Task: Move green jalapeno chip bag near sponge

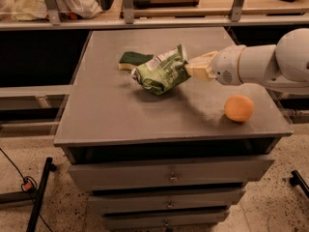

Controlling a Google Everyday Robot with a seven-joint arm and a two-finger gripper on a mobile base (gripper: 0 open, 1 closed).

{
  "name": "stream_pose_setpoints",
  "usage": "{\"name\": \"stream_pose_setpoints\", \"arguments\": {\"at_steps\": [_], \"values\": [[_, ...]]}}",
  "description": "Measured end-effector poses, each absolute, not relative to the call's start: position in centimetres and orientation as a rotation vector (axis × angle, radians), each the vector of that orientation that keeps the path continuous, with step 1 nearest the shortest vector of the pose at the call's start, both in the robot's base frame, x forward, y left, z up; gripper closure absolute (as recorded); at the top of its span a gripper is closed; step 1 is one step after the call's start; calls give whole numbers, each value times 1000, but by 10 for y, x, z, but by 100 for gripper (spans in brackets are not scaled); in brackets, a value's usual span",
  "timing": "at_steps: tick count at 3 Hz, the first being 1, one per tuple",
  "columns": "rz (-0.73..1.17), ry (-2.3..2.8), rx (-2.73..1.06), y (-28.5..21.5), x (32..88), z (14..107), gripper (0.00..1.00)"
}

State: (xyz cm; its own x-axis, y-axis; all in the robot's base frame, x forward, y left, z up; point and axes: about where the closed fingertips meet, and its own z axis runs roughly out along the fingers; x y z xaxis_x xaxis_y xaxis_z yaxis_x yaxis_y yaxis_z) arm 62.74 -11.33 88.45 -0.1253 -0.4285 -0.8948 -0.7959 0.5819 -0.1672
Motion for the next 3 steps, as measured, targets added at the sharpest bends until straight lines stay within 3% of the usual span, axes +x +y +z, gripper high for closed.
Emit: {"name": "stream_pose_setpoints", "arguments": {"at_steps": [3], "values": [[438,1746,-1022,-106,627,886,15]]}}
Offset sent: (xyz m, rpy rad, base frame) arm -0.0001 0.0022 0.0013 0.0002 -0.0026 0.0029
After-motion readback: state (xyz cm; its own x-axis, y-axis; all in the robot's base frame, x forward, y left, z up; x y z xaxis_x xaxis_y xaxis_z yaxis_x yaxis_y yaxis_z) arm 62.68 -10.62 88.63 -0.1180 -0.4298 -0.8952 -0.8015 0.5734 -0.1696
